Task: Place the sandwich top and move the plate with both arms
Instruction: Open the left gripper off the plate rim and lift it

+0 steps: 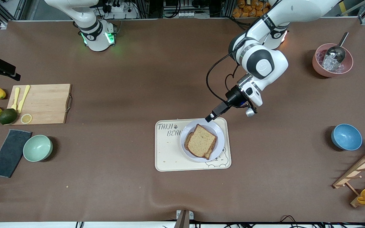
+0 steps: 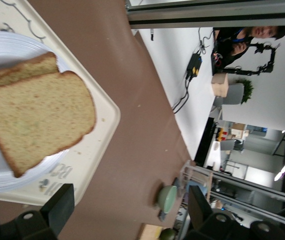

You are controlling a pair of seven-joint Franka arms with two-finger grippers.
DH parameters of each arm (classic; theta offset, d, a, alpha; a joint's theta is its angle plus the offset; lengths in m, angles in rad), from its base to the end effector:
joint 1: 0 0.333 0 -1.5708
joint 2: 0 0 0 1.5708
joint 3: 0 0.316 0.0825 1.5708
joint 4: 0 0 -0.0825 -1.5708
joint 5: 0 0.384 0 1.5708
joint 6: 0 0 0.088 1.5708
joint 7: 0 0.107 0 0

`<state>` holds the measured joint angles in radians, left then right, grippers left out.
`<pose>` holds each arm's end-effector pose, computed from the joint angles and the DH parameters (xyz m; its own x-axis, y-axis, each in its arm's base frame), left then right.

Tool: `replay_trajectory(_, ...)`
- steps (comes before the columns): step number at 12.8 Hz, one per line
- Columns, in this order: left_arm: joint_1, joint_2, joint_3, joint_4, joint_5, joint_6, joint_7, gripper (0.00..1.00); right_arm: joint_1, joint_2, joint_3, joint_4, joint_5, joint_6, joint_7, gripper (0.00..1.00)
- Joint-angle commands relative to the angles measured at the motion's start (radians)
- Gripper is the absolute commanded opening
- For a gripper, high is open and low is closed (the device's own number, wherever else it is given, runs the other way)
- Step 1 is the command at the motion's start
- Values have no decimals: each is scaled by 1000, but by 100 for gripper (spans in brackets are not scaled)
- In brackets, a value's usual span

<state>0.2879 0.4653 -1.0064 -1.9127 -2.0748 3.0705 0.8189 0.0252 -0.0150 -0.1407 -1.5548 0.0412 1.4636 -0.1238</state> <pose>0.5170 -0.3060 0.3410 0.7666 0.6246 -0.1489 0.4045 -0.2897 0.8674 0.5355 -0.0580 0.6312 0.9974 0.0131 -0.0702 0.0094 -0.9986 -0.0524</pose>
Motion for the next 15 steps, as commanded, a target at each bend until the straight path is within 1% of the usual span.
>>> replay_trajectory(1, 2, 4, -24, 40, -25, 25, -91, 100, -10, 4, 0, 21, 5, -17, -7, 100)
replay_trajectory(5, -16, 15, -34, 112, -8, 25, -314, 100, -16, 6, 0, 21, 5, -17, -8, 100)
replay_trajectory(7, -12, 7, -34, 115, 36, 27, -314, 100, -17, 6, 0, 21, 6, -16, -7, 100)
replay_trajectory(8, -10, 6, -34, 115, 85, 27, -314, 100, -17, 6, 0, 21, 5, -16, -7, 100)
replay_trajectory(11, -7, 21, -32, 116, 279, 17, -317, 100, -25, 6, 0, 21, 5, -14, -7, 100)
replay_trajectory(12, -7, 35, -32, 116, 353, 11, -317, 100, -33, 4, 0, 21, 8, -16, -7, 100)
replay_trajectory(15, -15, 55, -23, 107, 623, -13, -319, 100, -34, 6, 0, 21, 6, -14, -8, 100)
